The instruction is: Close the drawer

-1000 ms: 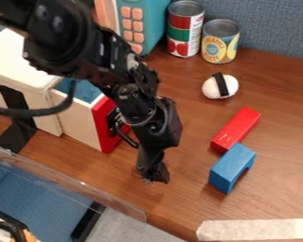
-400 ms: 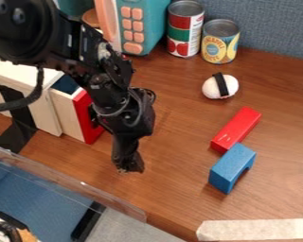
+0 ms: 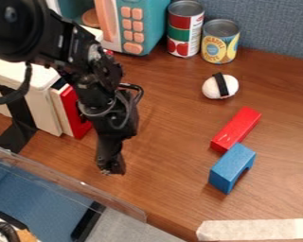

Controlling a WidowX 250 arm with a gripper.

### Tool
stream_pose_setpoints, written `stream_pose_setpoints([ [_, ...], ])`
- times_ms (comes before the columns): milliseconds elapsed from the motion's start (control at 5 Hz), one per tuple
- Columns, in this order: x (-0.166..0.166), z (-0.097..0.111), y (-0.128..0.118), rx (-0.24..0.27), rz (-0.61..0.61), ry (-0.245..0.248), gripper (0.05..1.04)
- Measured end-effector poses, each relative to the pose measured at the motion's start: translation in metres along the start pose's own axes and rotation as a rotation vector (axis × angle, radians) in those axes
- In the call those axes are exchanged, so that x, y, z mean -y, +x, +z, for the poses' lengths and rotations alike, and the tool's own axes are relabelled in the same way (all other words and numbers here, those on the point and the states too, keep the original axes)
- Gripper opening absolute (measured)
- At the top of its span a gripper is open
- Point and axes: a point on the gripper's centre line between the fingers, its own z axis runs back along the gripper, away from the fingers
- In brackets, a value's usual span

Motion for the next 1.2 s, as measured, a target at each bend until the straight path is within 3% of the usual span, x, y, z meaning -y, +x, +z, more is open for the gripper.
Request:
stream_pose_setpoints([
  [600, 0.001, 0.0, -0.022, -0.031, 0.067, 0.009, 1.001],
  [800, 0.005, -0.002, -0.017, -0.042, 0.127, -0.006, 1.001],
  [1000, 0.012, -0.008, 0.004, -0.022, 0.086, -0.074, 1.001],
  [1200, 0.014, -0.014, 0.032, 0.018, 0.025, -0.104, 1.001],
])
